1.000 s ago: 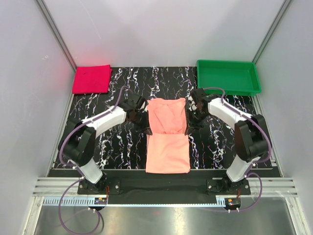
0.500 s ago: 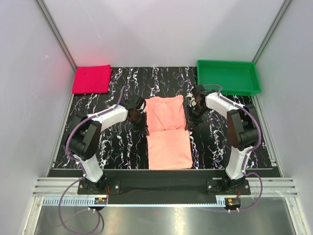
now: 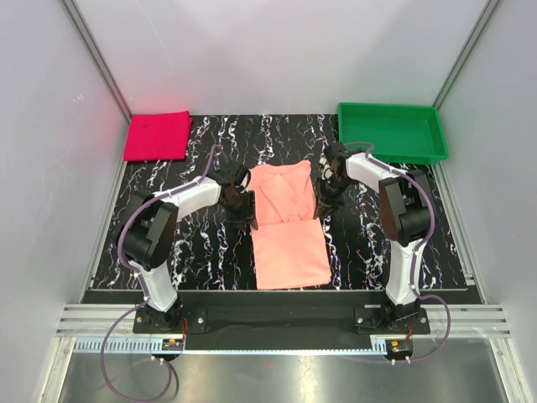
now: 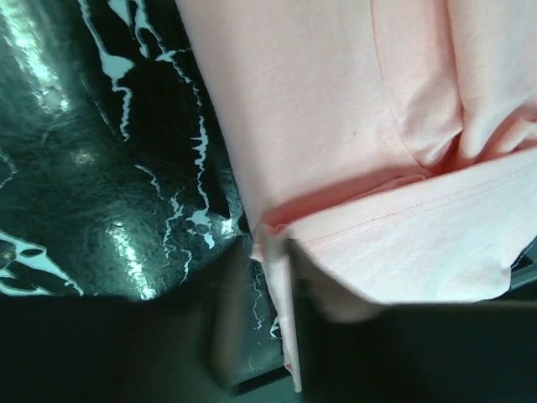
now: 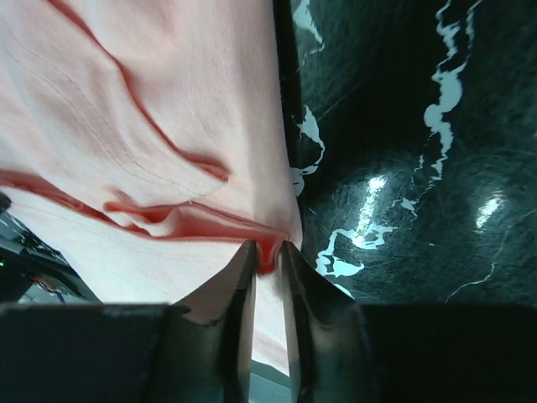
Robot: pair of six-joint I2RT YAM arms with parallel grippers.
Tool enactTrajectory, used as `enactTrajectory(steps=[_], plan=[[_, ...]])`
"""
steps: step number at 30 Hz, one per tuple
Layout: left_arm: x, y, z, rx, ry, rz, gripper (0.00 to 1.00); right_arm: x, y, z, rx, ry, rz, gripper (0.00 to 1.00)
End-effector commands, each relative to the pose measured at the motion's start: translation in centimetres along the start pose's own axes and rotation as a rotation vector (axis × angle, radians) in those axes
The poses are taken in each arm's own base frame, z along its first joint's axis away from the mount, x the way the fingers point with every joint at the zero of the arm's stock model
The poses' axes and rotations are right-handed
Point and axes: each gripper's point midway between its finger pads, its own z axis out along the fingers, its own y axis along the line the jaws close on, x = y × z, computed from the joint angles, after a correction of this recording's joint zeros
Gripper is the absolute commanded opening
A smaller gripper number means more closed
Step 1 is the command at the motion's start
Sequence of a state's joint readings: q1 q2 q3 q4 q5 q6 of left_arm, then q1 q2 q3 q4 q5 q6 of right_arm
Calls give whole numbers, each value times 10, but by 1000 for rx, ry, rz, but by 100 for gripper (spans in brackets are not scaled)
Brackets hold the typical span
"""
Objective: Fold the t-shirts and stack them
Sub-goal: Fold the tshirt
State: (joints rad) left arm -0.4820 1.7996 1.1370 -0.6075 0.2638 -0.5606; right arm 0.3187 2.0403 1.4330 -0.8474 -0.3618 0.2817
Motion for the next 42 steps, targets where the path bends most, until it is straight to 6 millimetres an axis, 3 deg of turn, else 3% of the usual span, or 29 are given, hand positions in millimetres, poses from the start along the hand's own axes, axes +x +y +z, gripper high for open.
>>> enactTrajectory(steps=[1,2,5,6,8,12,13,14,16,17,20,22,27,33,36,37,40,42], plan=[[-23,-3,-26,-26,-92,39,52,-15,-4,-20,55,-49,-20,29],[-25,-4,-33,-31,-107,44,61,-11,-4,-26,69,-41,-16,42],[-24,-12,-58,-10,-131,52,69,0,-6,-46,102,-39,-21,53],[-22,-18,-69,16,-151,55,68,5,-8,-49,108,-32,-18,54],[-7,-26,-73,73,-118,40,60,18,-4,-64,96,-41,-14,54],[31,-52,-74,227,-53,47,43,64,10,-72,-7,11,54,55],[38,-67,-73,288,-53,79,40,72,17,-80,-50,-6,55,52],[55,-72,-66,328,3,60,35,80,24,-79,-87,1,55,49],[69,-85,-58,382,14,76,30,110,39,-73,-188,74,87,40],[84,-82,-48,388,66,41,27,128,50,-65,-243,131,85,38],[103,-77,-30,390,121,7,21,153,52,-48,-247,192,85,23],[110,-75,-26,387,133,6,20,160,46,-41,-233,208,105,19],[130,-43,-5,290,151,-30,18,177,12,-17,-98,233,170,16],[131,-27,12,229,145,-13,17,191,-19,15,12,243,275,16],[131,-33,2,214,144,16,17,194,-29,17,63,240,273,17],[127,-40,-10,231,107,35,17,197,-32,13,84,246,271,17],[130,-52,-33,258,87,47,19,185,-21,-6,63,181,242,17],[128,-66,-52,313,52,47,23,173,-3,-25,9,135,229,18]])
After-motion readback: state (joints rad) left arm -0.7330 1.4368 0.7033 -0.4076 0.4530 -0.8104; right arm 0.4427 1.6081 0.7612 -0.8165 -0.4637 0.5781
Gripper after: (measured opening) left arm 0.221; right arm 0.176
